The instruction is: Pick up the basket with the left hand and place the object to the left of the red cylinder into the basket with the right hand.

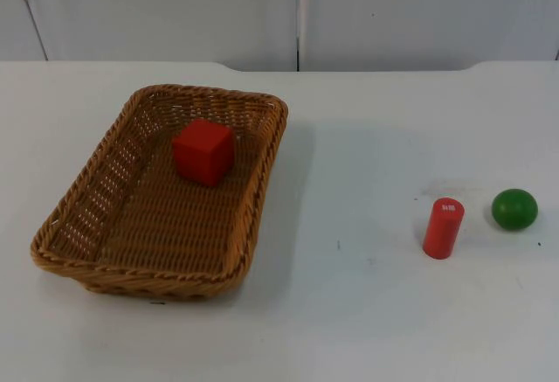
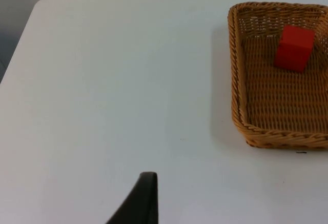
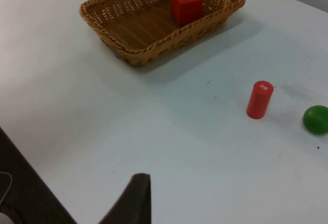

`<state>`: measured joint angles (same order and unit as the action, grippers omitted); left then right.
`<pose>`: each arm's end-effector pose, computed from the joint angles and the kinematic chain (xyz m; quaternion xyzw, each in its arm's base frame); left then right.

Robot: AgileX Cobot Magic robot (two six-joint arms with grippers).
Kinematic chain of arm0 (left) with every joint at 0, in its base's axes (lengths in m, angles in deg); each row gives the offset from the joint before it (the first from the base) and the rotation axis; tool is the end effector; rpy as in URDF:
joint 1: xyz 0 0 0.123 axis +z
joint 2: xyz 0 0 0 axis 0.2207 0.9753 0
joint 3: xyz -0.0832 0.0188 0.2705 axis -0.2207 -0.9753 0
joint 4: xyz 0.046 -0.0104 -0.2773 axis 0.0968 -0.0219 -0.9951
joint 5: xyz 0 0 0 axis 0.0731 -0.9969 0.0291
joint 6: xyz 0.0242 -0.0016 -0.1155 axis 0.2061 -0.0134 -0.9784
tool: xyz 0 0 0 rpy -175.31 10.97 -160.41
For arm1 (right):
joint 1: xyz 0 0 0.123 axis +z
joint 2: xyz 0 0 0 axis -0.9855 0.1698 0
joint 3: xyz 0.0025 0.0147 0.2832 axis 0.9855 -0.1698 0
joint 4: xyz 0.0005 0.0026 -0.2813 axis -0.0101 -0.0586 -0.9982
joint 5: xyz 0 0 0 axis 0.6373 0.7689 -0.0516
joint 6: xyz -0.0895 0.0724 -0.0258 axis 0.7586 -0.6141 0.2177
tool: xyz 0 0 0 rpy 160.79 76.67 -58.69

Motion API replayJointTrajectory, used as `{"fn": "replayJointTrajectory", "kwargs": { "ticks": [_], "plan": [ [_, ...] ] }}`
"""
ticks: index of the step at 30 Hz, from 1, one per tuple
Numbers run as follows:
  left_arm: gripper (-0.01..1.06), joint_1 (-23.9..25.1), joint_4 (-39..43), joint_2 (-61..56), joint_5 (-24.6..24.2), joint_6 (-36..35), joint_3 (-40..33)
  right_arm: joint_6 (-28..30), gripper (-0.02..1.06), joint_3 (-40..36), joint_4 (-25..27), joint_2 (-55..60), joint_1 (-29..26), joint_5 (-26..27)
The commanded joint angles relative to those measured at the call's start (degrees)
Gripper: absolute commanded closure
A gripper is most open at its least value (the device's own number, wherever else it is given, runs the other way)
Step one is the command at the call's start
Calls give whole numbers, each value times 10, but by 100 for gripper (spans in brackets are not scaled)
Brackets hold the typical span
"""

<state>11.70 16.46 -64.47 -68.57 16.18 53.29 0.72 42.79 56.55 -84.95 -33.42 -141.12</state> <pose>0.0459 -0.0019 0.2766 0.0187 0.8603 -0.0033 0.5094 0.0351 0.0278 0.2823 -0.3333 0.7877 0.1795 0.4860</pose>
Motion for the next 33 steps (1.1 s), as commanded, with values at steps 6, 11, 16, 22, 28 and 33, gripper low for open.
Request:
{"fn": "replayJointTrajectory", "kwargs": {
  "ticks": [6,11,16,22,28,33],
  "plan": [
    [0,-2,-1,-2,6,-1,-3,1,-1,-1,-3,-2,-2,2],
    [0,-2,-1,-2,6,-1,-3,1,-1,-1,-3,-2,-2,2],
    [0,-2,-1,-2,6,-1,-3,1,-1,-1,-3,-2,-2,2],
    [0,-2,-1,-2,6,-1,-3,1,-1,-1,-3,-2,-2,2],
    [0,16,0,-2,6,-1,-3,1,-1,-1,-3,-2,-2,2],
    [0,34,1,-2,6,-1,-3,1,-1,-1,-3,-2,-2,2]
  ]
}}
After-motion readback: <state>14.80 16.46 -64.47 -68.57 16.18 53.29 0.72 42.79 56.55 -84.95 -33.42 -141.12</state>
